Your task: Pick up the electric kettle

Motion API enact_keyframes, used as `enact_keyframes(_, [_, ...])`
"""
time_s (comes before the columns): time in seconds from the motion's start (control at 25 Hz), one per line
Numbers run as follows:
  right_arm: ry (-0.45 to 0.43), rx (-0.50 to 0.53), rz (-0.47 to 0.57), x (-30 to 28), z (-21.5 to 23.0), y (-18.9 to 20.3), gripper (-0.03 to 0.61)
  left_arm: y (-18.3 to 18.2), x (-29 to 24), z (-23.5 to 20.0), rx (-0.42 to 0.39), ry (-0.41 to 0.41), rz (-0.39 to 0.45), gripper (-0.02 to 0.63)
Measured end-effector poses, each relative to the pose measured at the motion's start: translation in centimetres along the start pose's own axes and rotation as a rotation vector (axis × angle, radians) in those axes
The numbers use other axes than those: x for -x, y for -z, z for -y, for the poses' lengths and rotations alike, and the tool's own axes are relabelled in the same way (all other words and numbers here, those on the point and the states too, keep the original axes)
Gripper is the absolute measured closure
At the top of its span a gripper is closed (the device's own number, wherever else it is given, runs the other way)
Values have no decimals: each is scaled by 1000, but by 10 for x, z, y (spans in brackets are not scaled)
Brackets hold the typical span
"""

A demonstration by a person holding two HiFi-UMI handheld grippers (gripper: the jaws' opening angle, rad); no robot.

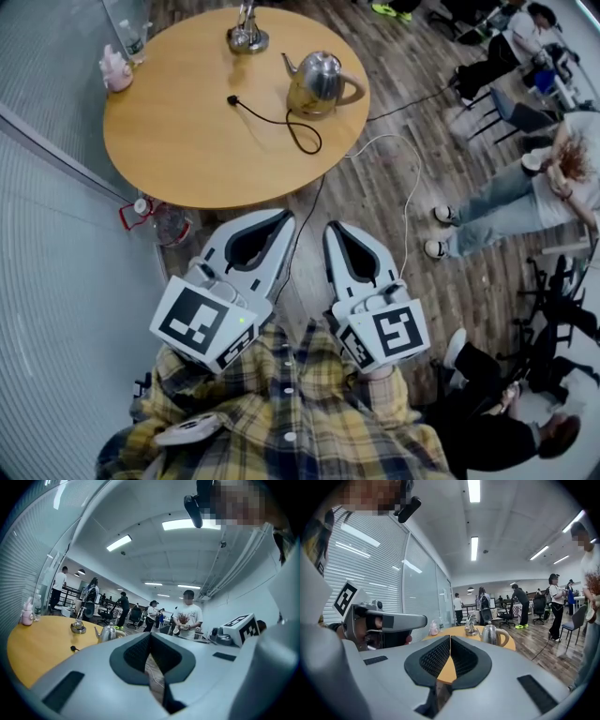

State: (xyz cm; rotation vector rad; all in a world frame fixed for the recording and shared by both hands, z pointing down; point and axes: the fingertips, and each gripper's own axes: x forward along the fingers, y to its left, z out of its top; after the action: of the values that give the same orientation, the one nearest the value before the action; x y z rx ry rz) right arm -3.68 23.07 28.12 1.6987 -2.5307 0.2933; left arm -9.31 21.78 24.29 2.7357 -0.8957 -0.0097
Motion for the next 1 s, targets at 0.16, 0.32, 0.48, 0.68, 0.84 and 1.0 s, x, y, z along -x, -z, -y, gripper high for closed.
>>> enact_keyframes(0.16, [17,-2,-1,-36,12,-7,546,-9,-19,-31,-2,16,-7,611])
enact_keyframes(0.32, [38,-3,1,-64,20,-15,546,-17,-31,-57,1,29,-11,611])
enact_keyframes(0.48, [63,-6,2,-82,28,-18,546,-22,-41,-78,3,36,-10,611])
enact_keyframes(0.68, [90,-7,-7,-95,37,-17,546,-22,-48,-94,12,42,-13,611])
enact_keyframes(0.84, [103,-9,-9,-105,47,-19,546,-23,-60,-103,17,51,-16,611])
enact_keyframes(1.0, [101,-10,-11,-115,60,-22,546,-26,-76,-110,18,51,-13,611])
